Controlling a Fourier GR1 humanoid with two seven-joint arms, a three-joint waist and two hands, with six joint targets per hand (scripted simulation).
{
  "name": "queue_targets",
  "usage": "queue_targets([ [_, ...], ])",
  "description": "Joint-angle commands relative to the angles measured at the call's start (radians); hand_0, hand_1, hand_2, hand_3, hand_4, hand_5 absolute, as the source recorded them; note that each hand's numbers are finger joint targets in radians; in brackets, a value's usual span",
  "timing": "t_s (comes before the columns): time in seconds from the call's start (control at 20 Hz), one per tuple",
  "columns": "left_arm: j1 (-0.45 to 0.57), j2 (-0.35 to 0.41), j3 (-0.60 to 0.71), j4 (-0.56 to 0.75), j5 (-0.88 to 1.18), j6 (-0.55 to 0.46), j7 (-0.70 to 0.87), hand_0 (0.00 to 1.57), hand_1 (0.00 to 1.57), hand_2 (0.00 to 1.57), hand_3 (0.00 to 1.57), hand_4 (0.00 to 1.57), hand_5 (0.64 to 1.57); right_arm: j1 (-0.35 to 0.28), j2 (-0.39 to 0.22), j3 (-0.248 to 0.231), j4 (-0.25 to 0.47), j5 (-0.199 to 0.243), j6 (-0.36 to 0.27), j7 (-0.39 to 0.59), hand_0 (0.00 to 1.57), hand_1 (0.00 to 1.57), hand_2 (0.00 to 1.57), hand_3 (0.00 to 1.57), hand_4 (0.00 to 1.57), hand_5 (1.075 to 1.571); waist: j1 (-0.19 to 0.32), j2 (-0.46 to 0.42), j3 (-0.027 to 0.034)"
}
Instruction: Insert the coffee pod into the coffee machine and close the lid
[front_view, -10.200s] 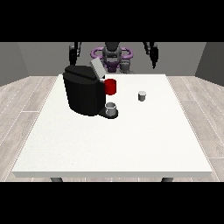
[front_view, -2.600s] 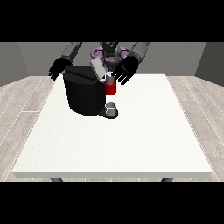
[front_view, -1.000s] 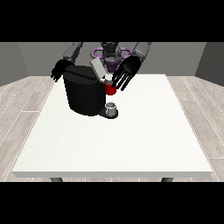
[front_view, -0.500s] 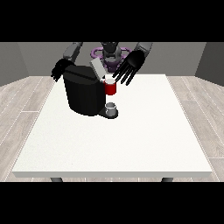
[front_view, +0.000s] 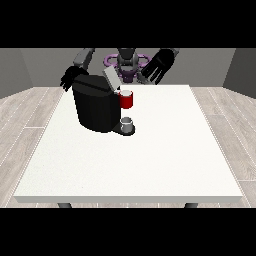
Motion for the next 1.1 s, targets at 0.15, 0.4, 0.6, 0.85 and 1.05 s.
queue_targets([
  [0.15,0.167,-0.138,0.198,0.002,0.251,0.006,-0.063,0.00,0.00,0.00,0.00,0.26,1.571,0.100,-0.021,-0.029,-0.003,-0.020,0.012,0.004,0.00,0.00,0.00,0.00,0.42,1.571,0.082,-0.138,-0.0021],
  [0.4,0.310,-0.263,0.180,-0.042,0.281,0.045,-0.070,0.00,0.00,0.00,0.00,0.00,1.571,0.180,-0.019,-0.025,0.002,0.000,0.000,-0.018,0.00,0.00,0.00,0.00,0.49,1.571,0.142,-0.275,-0.0002],
  [0.6,0.374,-0.311,0.223,-0.043,0.360,0.012,-0.072,0.00,0.00,0.00,0.00,0.14,1.571,0.146,-0.070,-0.010,-0.037,0.003,0.049,0.022,0.00,0.00,0.00,0.00,0.37,1.571,0.189,-0.310,-0.0002],
  [0.85,0.480,-0.316,0.223,-0.070,0.392,-0.025,-0.074,0.00,0.00,0.00,0.00,0.00,1.571,0.116,-0.107,0.012,-0.120,-0.019,0.107,0.119,0.00,0.00,0.00,0.00,0.26,1.571,0.227,-0.382,0.0000],
  [1.05,0.521,-0.279,0.251,-0.101,0.458,-0.101,-0.074,0.00,0.00,0.00,0.00,0.00,1.571,0.070,-0.148,0.016,-0.181,-0.032,0.155,0.143,0.00,0.00,0.00,0.00,0.04,1.571,0.237,-0.370,0.0000],
])
